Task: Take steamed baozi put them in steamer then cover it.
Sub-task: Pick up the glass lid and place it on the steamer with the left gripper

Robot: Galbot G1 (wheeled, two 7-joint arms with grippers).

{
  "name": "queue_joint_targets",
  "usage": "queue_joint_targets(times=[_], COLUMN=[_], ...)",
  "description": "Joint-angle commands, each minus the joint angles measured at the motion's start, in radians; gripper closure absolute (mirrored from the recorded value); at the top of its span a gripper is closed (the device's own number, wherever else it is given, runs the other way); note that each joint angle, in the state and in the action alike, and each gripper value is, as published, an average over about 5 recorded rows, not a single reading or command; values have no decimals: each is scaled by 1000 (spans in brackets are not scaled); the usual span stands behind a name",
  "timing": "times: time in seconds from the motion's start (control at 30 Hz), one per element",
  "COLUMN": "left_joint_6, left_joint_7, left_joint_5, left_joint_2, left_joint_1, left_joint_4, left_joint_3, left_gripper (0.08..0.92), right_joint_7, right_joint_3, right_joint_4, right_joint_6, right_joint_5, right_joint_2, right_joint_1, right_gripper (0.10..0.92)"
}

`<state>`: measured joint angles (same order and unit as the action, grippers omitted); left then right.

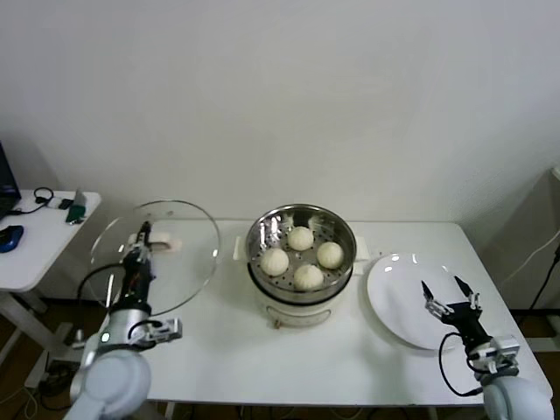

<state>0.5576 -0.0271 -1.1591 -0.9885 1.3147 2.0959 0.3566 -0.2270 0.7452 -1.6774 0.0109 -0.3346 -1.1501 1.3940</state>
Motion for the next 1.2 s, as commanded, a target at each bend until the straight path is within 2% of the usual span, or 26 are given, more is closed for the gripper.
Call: queue_joint_targets(times=[0.03, 0.2, 0.37, 0.67, 1.2], left_joint_6=[134, 172, 212, 228, 228], left_joint_7=[188, 237, 265, 256, 244], left_joint_5=[-131, -163, -159, -173, -186], left_joint_2=[-50, -155, -226, -357, -456], left_joint_1=[-315, -427, -498, -569, -608], left_joint_4=[-3, -84, -159, -291, -459], left_joint_3=[-362, -472, -555, -634, -667], left_gripper=[851, 851, 851, 851, 851], right_joint_7=[10, 16, 15, 13, -9], right_joint_3=[-64, -59, -46, -14, 25], right_joint_4=[36, 50, 55, 59, 68], right_joint_6=[2, 4, 8, 16, 37], right_joint_5=[45, 50, 55, 56, 55], right_joint_2=[-6, -1, -2, 1, 6], right_joint_1=[-66, -73, -68, -46, -16], right_gripper=[203, 203, 203, 203, 203])
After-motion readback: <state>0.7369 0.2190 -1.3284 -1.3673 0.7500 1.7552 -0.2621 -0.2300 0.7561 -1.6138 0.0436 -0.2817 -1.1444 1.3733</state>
